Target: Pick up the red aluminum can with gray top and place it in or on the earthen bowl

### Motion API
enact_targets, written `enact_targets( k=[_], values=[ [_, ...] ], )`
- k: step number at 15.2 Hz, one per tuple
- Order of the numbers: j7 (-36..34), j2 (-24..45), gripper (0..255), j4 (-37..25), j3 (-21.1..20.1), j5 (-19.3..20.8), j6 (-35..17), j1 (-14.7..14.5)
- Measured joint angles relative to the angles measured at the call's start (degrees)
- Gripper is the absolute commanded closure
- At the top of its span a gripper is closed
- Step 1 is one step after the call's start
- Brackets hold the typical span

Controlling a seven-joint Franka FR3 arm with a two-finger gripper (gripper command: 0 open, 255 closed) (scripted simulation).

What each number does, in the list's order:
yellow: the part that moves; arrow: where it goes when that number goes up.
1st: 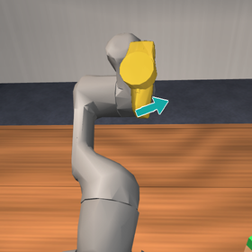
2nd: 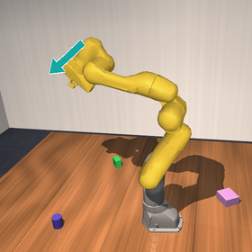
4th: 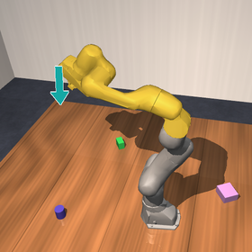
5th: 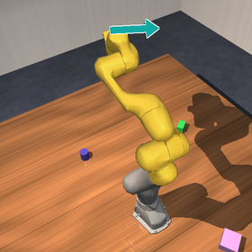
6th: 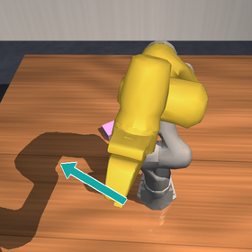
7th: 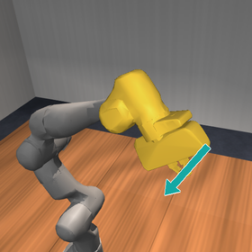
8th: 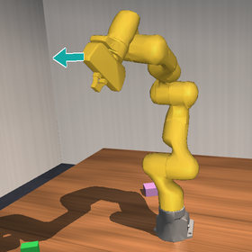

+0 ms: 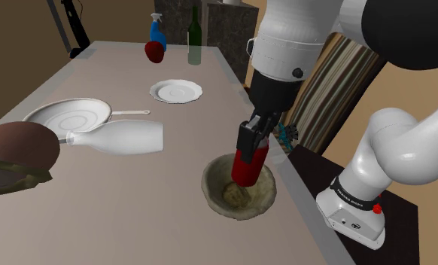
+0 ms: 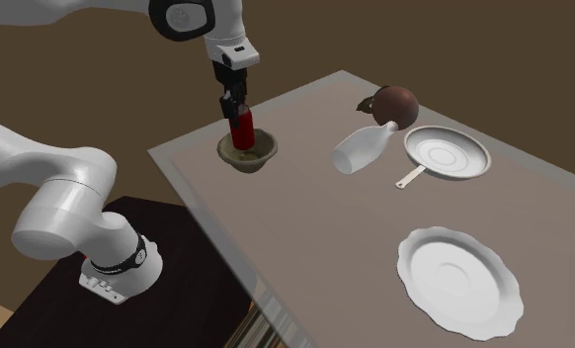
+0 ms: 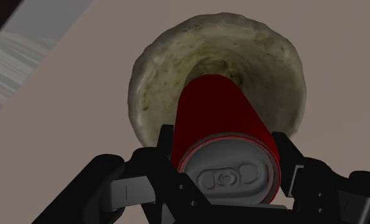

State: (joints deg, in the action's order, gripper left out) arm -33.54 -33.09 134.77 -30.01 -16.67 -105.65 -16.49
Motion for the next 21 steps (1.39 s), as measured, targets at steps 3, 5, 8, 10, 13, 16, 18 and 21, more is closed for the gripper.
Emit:
enact_targets(
  k=[3, 5, 8, 10, 13, 16, 18, 21],
  values=[
    [0.0, 0.0, 255, 0.1, 0.0, 0.0, -0.1, 0.0],
    [0.0, 0.0, 0, 0.1, 0.0, 0.0, -0.1, 0.0],
    [0.0, 0.0, 0, 0.1, 0.0, 0.0, -0.1, 0.0],
    [0.0, 0.0, 0, 0.1, 0.0, 0.0, -0.1, 0.0],
    [-0.3, -0.1, 0, -3.6, 0.7, 0.6, 3.6, 0.2],
    [-0.3, -0.3, 0, -6.5, 1.5, 1.0, 6.7, 0.4],
    [-0.3, -0.2, 0, -6.8, 1.6, 1.1, 7.0, 0.4],
    [-0.3, -0.2, 0, -6.9, 1.6, 1.1, 7.1, 0.4]
  ],
)
